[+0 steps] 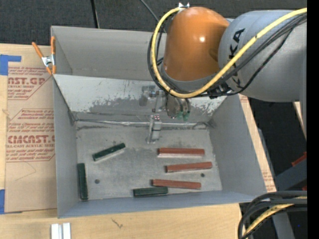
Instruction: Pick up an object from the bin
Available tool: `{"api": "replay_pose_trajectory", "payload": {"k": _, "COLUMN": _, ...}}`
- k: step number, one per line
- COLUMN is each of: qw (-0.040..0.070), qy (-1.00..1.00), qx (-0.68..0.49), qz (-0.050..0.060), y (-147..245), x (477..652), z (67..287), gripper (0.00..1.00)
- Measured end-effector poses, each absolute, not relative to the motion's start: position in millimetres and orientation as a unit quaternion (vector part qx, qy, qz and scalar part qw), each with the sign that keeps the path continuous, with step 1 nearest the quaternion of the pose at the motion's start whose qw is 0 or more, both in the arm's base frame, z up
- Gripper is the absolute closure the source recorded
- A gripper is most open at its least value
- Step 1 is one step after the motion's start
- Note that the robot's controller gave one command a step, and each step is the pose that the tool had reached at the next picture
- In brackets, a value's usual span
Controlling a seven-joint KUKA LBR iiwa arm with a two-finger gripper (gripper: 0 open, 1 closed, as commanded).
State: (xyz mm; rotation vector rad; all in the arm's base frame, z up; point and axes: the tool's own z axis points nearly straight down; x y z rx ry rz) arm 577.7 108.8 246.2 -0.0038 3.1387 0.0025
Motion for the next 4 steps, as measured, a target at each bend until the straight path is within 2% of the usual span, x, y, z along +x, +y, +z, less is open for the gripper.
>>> {"api": "replay_pose_trajectory", "payload": {"k": 1, "qw": -0.002, "qy": 0.998, "qx": -0.068, "qz": 0.001, "y": 93.2, "x": 580.5, "z": 222.7, "gripper": 0.00}}
{"api": "replay_pose_trajectory", "payload": {"k": 2, "qw": 0.004, "qy": 0.999, "qx": -0.042, "qz": 0.001, "y": 131.1, "x": 575.0, "z": 174.7, "gripper": 0.00}}
{"api": "replay_pose_trajectory", "payload": {"k": 3, "qw": 0.002, "qy": 0.999, "qx": 0.049, "qz": 0.002, "y": 135.1, "x": 573.9, "z": 113.0, "gripper": 0.00}}
{"api": "replay_pose_trajectory", "payload": {"k": 4, "qw": 0.001, "qy": 0.991, "qx": 0.136, "qz": 0.001, "y": 199.1, "x": 574.5, "z": 69.8, "gripper": 1.00}}
